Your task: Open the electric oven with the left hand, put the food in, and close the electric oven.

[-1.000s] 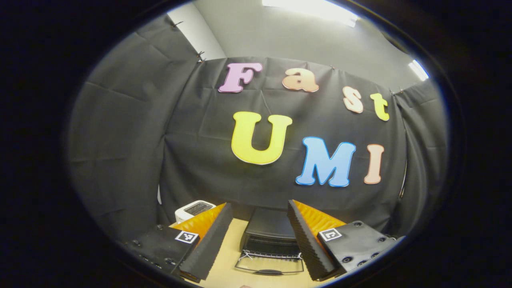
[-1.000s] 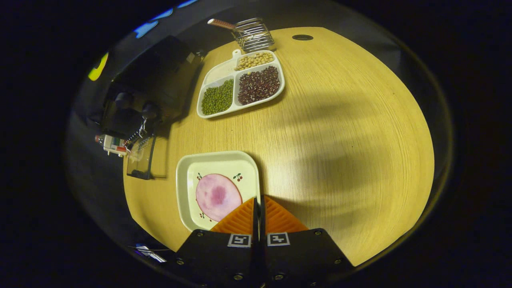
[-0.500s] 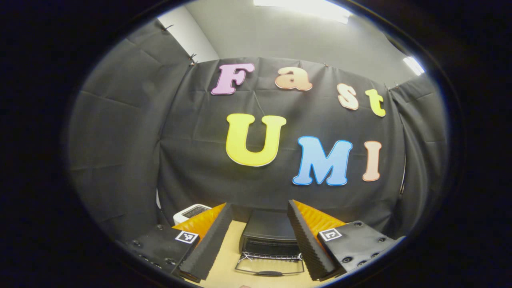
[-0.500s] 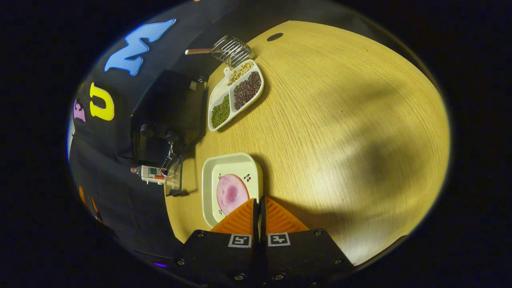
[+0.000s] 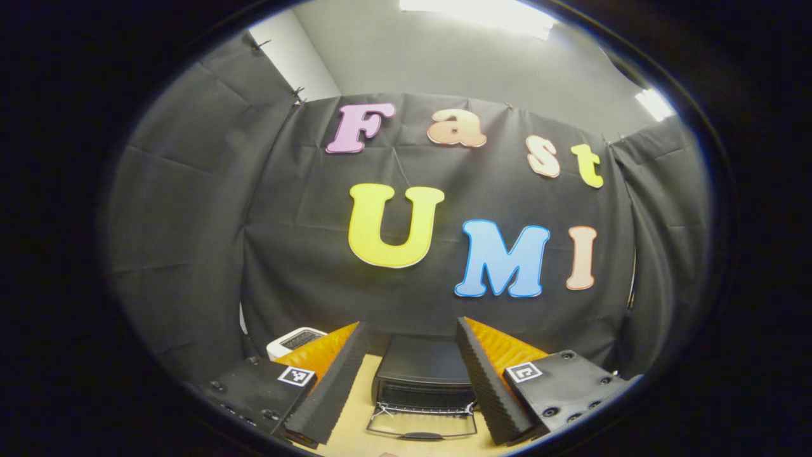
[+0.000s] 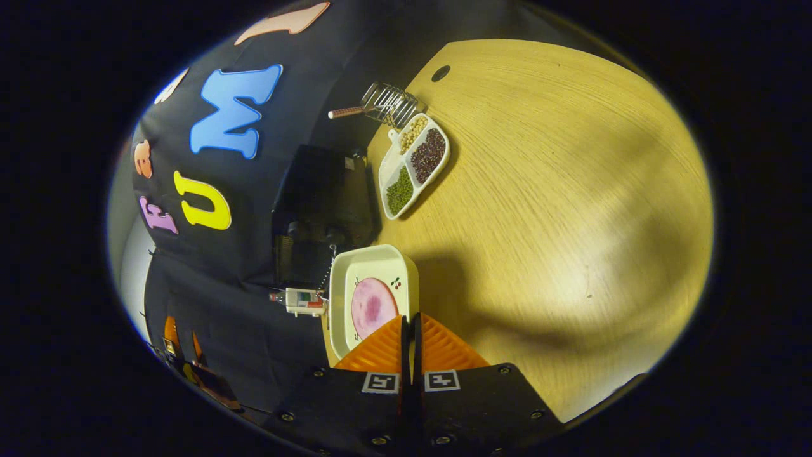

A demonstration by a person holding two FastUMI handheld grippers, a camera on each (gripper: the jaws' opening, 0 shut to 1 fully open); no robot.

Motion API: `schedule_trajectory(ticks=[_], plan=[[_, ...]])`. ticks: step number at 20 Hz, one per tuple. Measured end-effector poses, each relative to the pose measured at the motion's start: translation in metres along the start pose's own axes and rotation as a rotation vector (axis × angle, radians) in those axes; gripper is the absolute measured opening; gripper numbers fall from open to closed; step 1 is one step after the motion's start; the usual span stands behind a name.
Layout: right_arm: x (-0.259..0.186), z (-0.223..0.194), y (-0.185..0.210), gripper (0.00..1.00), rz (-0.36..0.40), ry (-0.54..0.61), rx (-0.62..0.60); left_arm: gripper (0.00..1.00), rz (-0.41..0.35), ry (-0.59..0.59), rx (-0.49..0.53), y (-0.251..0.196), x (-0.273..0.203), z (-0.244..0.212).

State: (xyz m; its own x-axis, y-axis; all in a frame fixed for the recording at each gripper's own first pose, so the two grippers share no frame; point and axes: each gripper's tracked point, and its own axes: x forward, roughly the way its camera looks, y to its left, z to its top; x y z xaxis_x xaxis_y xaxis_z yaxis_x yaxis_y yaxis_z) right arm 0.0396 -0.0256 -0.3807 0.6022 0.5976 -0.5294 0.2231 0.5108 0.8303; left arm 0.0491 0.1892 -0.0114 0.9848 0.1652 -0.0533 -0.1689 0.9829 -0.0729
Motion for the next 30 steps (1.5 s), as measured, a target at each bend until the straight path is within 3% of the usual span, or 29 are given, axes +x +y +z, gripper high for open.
schedule_trajectory(ticks=[3, 4, 8, 13, 21, 22, 24, 30], plan=[[0.001, -0.014, 0.018, 0.0, -0.01, -0.05, 0.067, 0.94, -0.017, -0.02, -0.009, -0.001, -0.002, 0.008], [0.002, -0.019, 0.024, 0.0, -0.019, -0.072, 0.076, 0.98, -0.023, -0.025, -0.009, -0.001, -0.003, 0.009], [0.008, -0.036, 0.054, 0.0, -0.044, -0.141, 0.126, 0.98, -0.045, -0.03, 0.005, 0.003, -0.007, 0.008], [0.016, -0.052, 0.073, 0.01, -0.139, -0.246, 0.192, 0.98, -0.057, -0.023, -0.011, 0.022, -0.012, 0.007], [0.076, -0.084, 0.127, 0.0, -0.18, -0.313, 0.296, 0.98, -0.035, -0.02, -0.031, 0.07, -0.021, 0.006], [0.086, -0.087, 0.134, 0.0, -0.184, -0.318, 0.305, 0.94, -0.03, -0.021, -0.029, 0.076, -0.024, 0.006], [0.113, -0.087, 0.148, 0.01, -0.199, -0.323, 0.324, 0.98, -0.018, -0.017, -0.03, 0.088, -0.026, 0.005], [0.176, -0.072, 0.182, 0.01, -0.22, -0.38, 0.41, 0.94, 0.043, -0.008, -0.034, 0.127, -0.039, 0.003]])
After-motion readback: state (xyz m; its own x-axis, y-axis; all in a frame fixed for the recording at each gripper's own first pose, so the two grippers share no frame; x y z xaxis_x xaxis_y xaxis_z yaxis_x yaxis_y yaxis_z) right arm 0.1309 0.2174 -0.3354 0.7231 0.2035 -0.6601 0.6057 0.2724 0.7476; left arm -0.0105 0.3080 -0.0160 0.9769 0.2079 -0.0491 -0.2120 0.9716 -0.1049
